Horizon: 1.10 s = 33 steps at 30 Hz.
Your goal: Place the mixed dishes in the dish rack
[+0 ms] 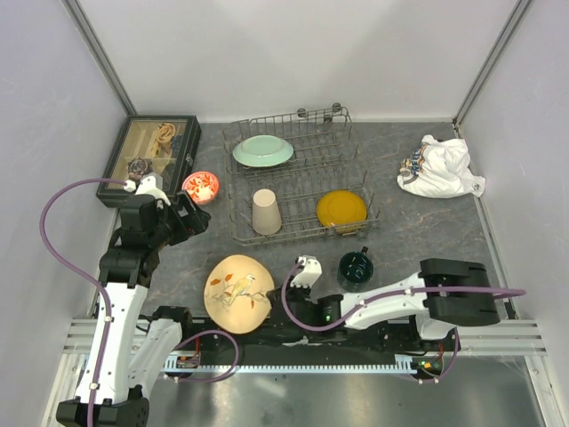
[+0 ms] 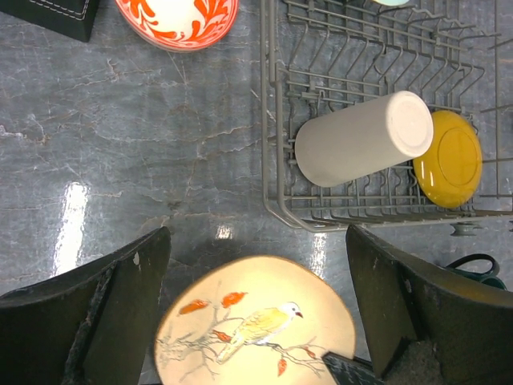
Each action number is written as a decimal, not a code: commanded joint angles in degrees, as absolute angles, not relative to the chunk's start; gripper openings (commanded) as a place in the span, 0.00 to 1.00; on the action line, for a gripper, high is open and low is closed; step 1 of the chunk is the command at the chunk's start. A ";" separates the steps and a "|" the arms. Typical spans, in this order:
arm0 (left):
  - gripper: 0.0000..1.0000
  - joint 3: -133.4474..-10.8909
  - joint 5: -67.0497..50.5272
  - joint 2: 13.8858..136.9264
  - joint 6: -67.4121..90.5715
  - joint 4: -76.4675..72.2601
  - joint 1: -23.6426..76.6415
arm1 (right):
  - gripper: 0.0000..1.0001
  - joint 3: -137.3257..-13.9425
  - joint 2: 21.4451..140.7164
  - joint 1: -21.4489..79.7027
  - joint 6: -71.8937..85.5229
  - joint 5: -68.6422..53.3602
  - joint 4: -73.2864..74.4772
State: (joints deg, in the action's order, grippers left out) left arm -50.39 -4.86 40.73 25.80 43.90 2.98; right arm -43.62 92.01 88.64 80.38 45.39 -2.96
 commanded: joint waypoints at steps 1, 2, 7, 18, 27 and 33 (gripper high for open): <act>0.96 -50.36 -7.29 39.03 26.72 40.08 2.81 | 0.00 -40.26 83.88 90.61 75.06 51.93 7.82; 0.96 -50.19 -7.56 38.76 26.72 39.64 2.81 | 0.00 -39.82 82.28 90.88 74.71 52.38 8.17; 0.96 -49.48 -10.37 37.53 27.33 37.36 2.81 | 0.00 -38.06 71.66 90.97 70.93 55.80 10.72; 0.96 -47.99 -16.43 36.57 27.25 34.46 2.81 | 0.00 -39.81 55.91 90.97 66.27 60.82 19.15; 0.96 -45.62 -23.73 35.25 27.86 29.97 2.81 | 0.00 -41.83 47.20 90.70 62.58 64.33 22.32; 0.95 -45.09 -26.63 35.16 28.12 28.56 2.90 | 0.00 -45.87 44.56 88.95 57.84 67.94 24.61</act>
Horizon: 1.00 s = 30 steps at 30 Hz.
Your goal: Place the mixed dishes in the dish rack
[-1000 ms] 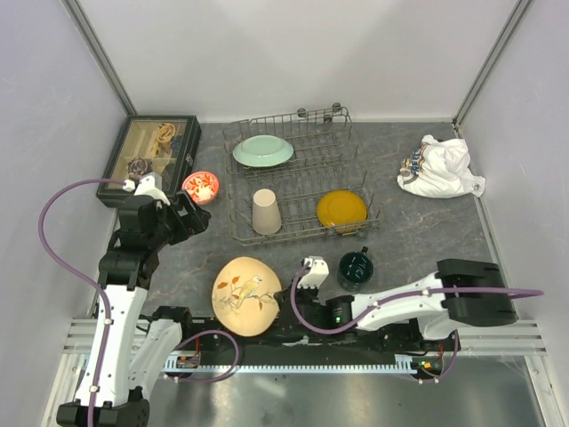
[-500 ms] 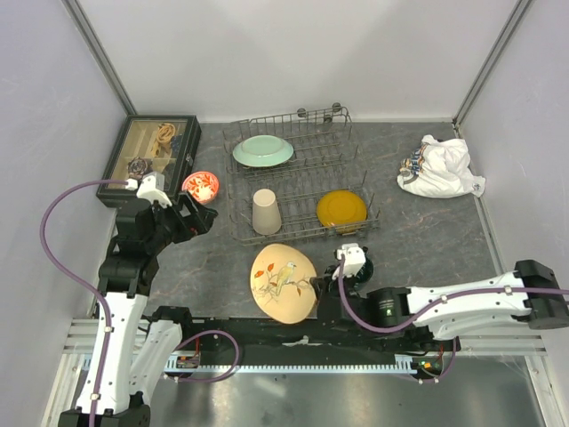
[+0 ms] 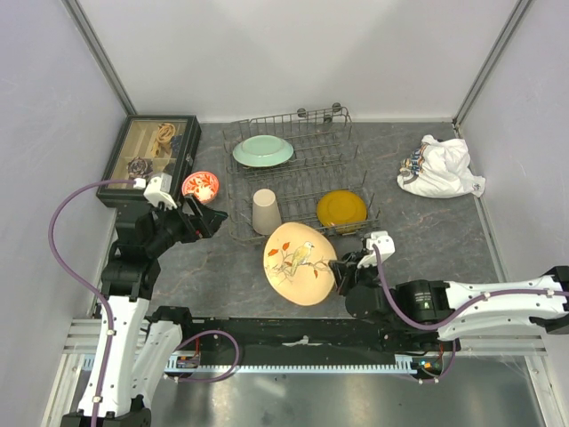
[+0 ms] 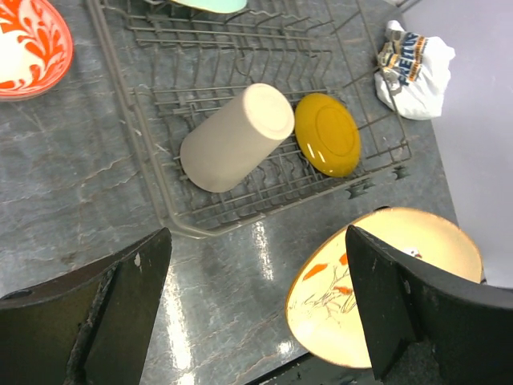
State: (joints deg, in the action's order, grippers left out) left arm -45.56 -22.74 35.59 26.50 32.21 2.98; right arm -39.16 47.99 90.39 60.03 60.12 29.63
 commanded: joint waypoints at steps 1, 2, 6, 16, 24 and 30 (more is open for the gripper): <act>0.95 -45.17 -26.63 35.16 28.12 28.56 2.81 | 0.00 -46.40 44.21 88.42 56.96 68.03 24.78; 0.95 -45.00 -26.54 34.90 28.04 28.48 2.81 | 0.00 -47.62 44.03 86.94 56.00 68.03 25.22; 0.95 -44.74 -26.80 34.72 28.12 28.56 2.81 | 0.00 -51.41 44.56 83.24 50.91 67.50 26.89; 0.95 -44.91 -27.33 35.16 28.04 28.30 2.81 | 0.00 -58.79 44.12 77.09 39.74 70.74 28.39; 0.95 -44.74 -27.33 35.16 28.21 28.21 2.81 | 0.00 -63.98 48.67 73.75 30.24 73.04 28.48; 0.95 -44.74 -27.16 35.07 28.21 28.04 2.81 | 0.00 -66.45 54.22 66.72 15.86 68.58 20.15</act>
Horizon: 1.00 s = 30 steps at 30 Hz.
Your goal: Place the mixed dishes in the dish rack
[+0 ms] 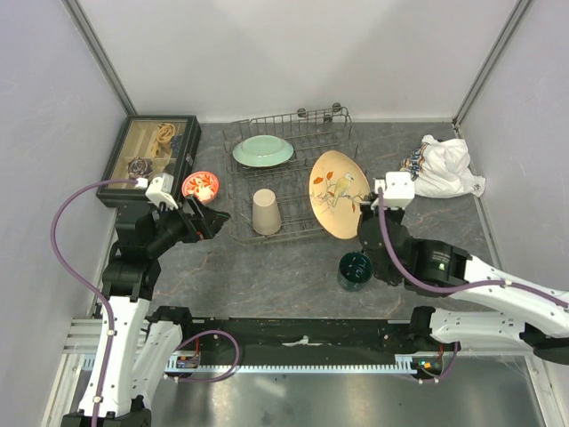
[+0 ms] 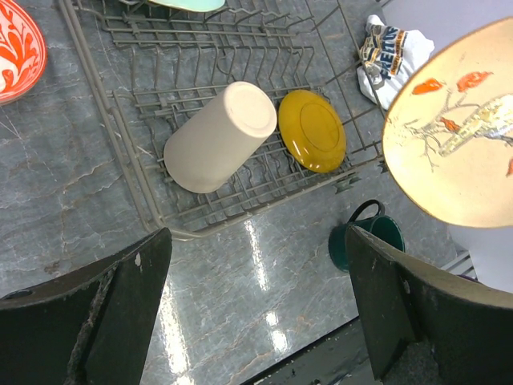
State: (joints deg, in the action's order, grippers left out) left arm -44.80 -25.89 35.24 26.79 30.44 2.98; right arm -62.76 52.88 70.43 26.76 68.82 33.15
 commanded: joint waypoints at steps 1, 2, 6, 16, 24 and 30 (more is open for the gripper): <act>0.95 -44.65 -27.25 34.98 28.13 28.04 2.81 | 0.00 -65.92 54.49 63.58 13.99 66.99 18.13; 0.95 -44.56 -27.16 35.07 28.04 28.21 2.81 | 0.00 -65.83 54.93 61.63 11.89 64.71 14.54; 0.95 -44.38 -27.25 35.24 28.04 28.21 2.81 | 0.00 -68.20 60.36 50.21 8.53 50.94 12.66; 0.95 -44.30 -27.25 36.21 27.77 27.51 2.81 | 0.00 -80.05 77.51 36.13 3.43 37.01 8.88; 0.95 -45.00 -28.56 36.65 28.57 26.37 2.81 | 0.00 -89.90 90.08 34.01 -2.54 34.98 8.26; 0.95 -45.70 -29.09 37.70 28.48 25.49 2.81 | 0.00 -96.58 96.15 33.75 -9.48 36.73 6.68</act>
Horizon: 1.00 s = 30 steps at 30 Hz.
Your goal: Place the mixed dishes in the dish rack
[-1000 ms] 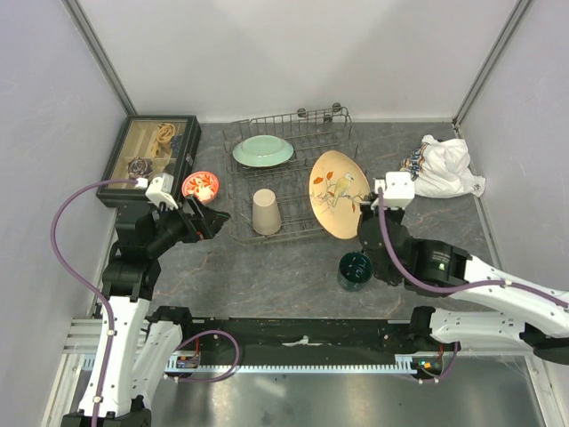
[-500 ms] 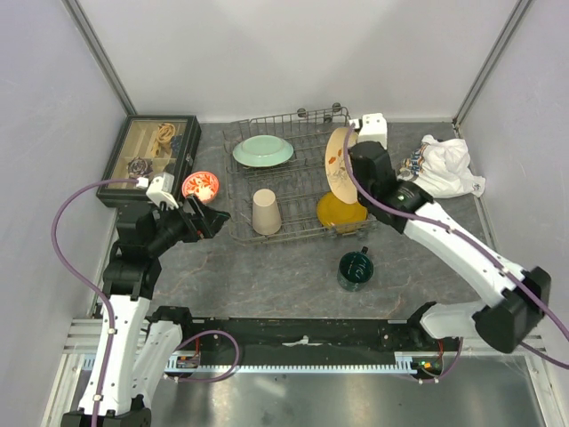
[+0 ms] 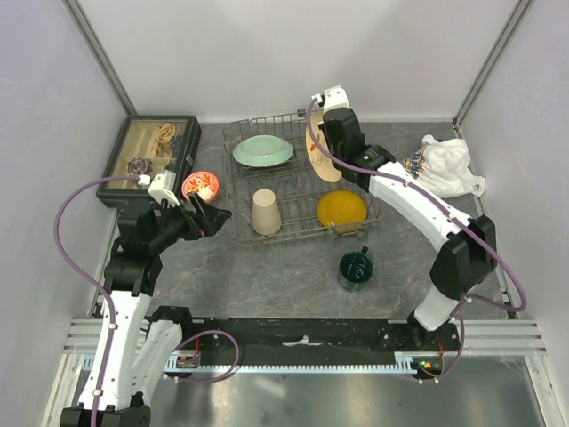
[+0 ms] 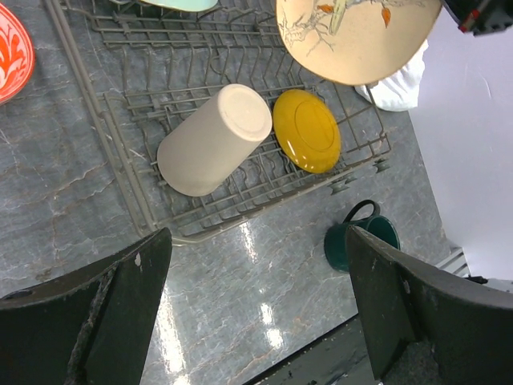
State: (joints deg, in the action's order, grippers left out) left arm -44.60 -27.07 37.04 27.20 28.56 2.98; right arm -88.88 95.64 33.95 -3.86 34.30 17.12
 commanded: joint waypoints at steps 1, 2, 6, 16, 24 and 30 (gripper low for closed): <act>0.95 -45.70 -29.09 37.88 28.48 25.23 2.81 | 0.00 -98.24 96.67 33.75 -11.58 36.74 5.81; 0.95 -45.70 -29.27 38.05 28.56 25.05 2.81 | 0.00 -99.13 97.90 33.75 -12.73 37.00 5.37; 0.95 -46.05 -29.88 38.85 28.39 24.61 2.81 | 0.00 -103.27 100.89 33.75 -19.67 37.53 3.26; 0.95 -46.32 -29.97 40.17 27.68 24.61 2.81 | 0.00 -96.86 105.20 33.57 -46.92 36.92 -16.59; 0.95 -46.23 -30.23 40.61 27.78 24.35 2.81 | 0.00 -92.99 108.54 32.78 -58.26 35.15 -23.55; 0.95 -46.49 -30.85 41.48 28.04 24.35 2.81 | 0.00 -92.20 111.09 32.70 -63.97 35.77 -27.59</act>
State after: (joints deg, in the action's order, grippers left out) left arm -44.62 -29.12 40.88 27.22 26.41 2.98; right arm -90.98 112.31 32.97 -55.75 34.37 -13.23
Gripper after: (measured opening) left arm 0.953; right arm 0.029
